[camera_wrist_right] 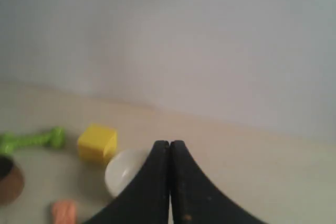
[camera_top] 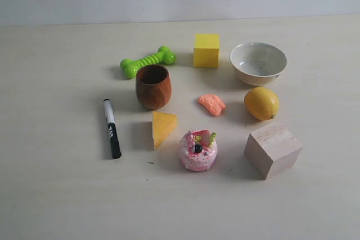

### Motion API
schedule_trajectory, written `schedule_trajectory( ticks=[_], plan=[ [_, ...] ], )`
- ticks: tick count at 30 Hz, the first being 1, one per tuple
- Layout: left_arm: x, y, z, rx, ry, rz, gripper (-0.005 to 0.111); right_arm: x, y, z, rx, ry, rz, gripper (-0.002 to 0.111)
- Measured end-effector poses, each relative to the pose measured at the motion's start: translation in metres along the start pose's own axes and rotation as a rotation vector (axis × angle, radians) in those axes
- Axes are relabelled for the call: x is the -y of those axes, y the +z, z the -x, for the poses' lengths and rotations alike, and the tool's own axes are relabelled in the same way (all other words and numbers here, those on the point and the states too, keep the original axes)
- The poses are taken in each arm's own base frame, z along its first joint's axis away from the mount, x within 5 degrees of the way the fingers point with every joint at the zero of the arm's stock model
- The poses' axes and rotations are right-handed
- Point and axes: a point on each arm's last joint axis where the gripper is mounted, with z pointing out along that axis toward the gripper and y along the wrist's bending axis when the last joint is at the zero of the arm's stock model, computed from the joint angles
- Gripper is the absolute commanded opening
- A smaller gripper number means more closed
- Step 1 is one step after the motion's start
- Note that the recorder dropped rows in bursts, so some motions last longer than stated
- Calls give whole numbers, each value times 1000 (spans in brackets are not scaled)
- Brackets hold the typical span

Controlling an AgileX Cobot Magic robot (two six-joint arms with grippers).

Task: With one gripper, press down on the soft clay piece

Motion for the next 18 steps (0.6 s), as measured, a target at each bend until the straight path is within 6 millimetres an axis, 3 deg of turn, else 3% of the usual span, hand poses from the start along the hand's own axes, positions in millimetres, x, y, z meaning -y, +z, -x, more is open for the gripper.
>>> schedule_trajectory(
  ticks=[4,7,11,18],
  plan=[
    [0,0,0,0,0,0,0,-13,41,-20,-267,133,110,0],
    [0,0,0,0,0,0,0,-22,58,-28,-355,270,174,0],
    [0,0,0,0,0,0,0,-27,66,-25,-333,368,211,0],
    [0,0,0,0,0,0,0,-28,67,-24,-328,363,226,0]
  ],
)
